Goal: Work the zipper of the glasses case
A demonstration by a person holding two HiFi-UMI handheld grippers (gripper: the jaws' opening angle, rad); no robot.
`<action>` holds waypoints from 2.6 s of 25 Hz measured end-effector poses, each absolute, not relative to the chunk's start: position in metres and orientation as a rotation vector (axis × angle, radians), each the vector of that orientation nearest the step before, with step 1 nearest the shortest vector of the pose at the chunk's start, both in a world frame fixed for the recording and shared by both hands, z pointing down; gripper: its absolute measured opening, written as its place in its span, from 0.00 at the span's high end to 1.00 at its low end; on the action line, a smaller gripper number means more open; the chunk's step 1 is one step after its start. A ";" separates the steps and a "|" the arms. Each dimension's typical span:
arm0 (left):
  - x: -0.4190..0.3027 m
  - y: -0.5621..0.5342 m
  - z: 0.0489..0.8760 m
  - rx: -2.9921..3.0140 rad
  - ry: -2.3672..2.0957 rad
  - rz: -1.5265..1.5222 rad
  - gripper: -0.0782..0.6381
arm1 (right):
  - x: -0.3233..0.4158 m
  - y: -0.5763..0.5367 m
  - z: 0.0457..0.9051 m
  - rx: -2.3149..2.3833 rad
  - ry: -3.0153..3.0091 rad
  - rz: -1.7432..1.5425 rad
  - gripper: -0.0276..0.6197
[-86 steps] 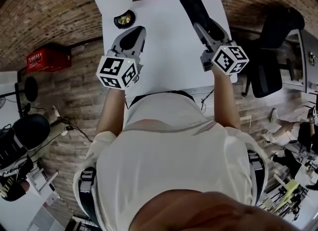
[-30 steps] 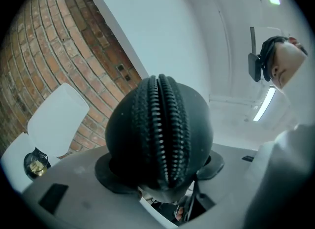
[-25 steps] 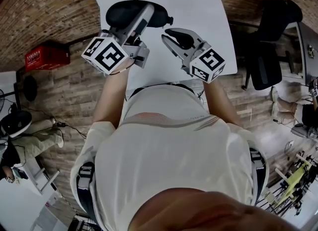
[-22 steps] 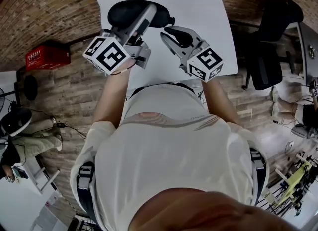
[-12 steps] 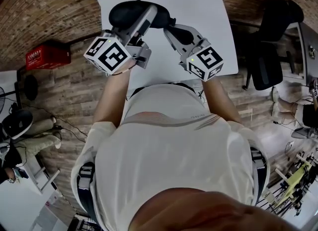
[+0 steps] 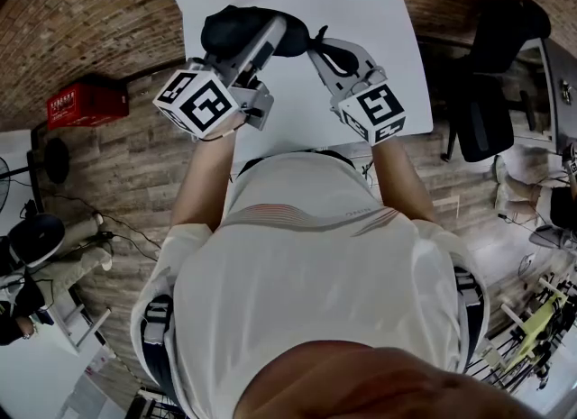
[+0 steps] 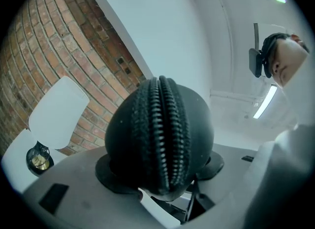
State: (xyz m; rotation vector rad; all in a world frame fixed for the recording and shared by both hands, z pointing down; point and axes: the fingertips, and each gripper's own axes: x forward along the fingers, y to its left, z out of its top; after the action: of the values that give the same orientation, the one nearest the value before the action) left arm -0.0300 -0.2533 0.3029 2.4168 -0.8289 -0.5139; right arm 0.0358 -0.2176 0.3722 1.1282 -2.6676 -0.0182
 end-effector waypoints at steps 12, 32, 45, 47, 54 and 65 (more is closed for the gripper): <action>-0.006 -0.238 0.325 2.501 -0.543 -0.191 0.51 | 0.043 -0.212 0.370 1.049 -2.521 -0.349 0.87; 0.034 -0.191 0.389 2.650 -0.311 0.491 0.51 | 0.034 -0.200 0.385 0.943 -2.403 -0.576 0.86; 0.038 -0.162 0.461 2.651 -0.181 0.978 0.51 | 0.023 -0.189 0.383 0.821 -2.247 -0.813 0.85; 0.034 -0.161 0.468 2.645 -0.166 1.063 0.51 | 0.019 -0.188 0.384 0.792 -2.235 -0.834 0.85; 0.030 -0.162 0.491 2.603 -0.182 1.232 0.51 | 0.011 -0.188 0.393 0.741 -2.249 -0.814 0.85; 0.036 -0.187 0.476 2.742 -0.387 0.987 0.51 | 0.027 -0.206 0.376 0.909 -2.445 -0.605 0.81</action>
State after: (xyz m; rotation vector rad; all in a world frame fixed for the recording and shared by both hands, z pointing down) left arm 0.0355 -0.1865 0.4759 2.7420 -0.3872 0.9873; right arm 0.0271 -0.2058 0.3757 0.9086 -2.4445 -0.6046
